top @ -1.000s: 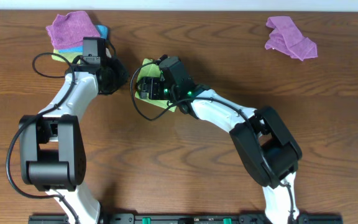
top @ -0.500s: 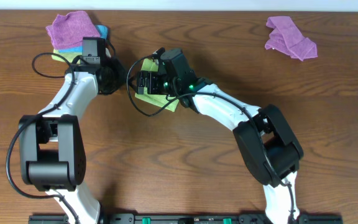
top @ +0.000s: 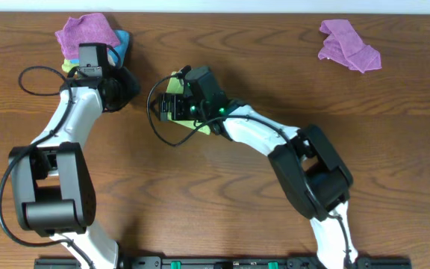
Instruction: Fold the cloth
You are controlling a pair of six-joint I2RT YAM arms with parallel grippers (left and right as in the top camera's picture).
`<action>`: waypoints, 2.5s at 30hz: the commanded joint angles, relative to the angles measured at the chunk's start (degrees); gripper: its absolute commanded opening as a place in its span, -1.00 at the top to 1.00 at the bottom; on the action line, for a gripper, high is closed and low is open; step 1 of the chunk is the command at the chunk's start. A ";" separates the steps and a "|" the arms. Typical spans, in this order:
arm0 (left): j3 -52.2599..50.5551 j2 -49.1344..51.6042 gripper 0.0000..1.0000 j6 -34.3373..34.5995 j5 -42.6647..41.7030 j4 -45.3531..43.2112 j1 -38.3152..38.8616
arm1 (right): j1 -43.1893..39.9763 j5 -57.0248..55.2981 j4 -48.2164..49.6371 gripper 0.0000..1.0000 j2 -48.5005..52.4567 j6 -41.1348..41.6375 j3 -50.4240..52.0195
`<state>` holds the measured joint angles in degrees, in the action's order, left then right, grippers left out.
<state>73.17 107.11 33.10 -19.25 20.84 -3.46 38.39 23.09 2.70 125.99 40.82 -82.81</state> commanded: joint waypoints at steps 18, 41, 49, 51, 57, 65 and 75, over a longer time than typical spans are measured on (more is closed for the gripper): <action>0.57 -3.17 0.17 -1.42 -0.94 1.79 -2.25 | -6.86 6.38 -12.72 -0.98 -12.70 -8.57 -1.86; 0.57 -8.79 -0.53 0.63 -4.79 6.38 0.22 | -31.28 -11.93 -58.03 -0.82 -52.26 -43.67 20.31; 0.57 -8.79 -0.58 6.54 -6.95 6.62 4.39 | -38.88 -15.04 -55.65 -0.98 -73.31 -34.82 36.94; 0.57 -8.76 -0.62 7.23 -6.80 7.10 5.86 | -40.81 -18.43 -55.74 -0.99 -77.07 -27.58 40.02; 0.37 -8.46 -0.76 9.86 -4.00 9.99 9.64 | -42.73 -22.56 -53.81 -0.98 -80.19 -21.55 45.22; -4.17 -6.01 -0.79 15.52 -1.70 8.44 11.06 | -42.71 -24.61 -53.90 -0.99 -79.49 -21.57 45.33; -9.35 0.46 -0.84 20.41 -3.48 -2.62 13.73 | -42.71 -24.61 -53.90 -0.99 -79.47 -21.57 45.33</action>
<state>64.14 105.84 51.70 -22.31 19.22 8.78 -3.86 -0.78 -51.31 46.50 18.46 -37.80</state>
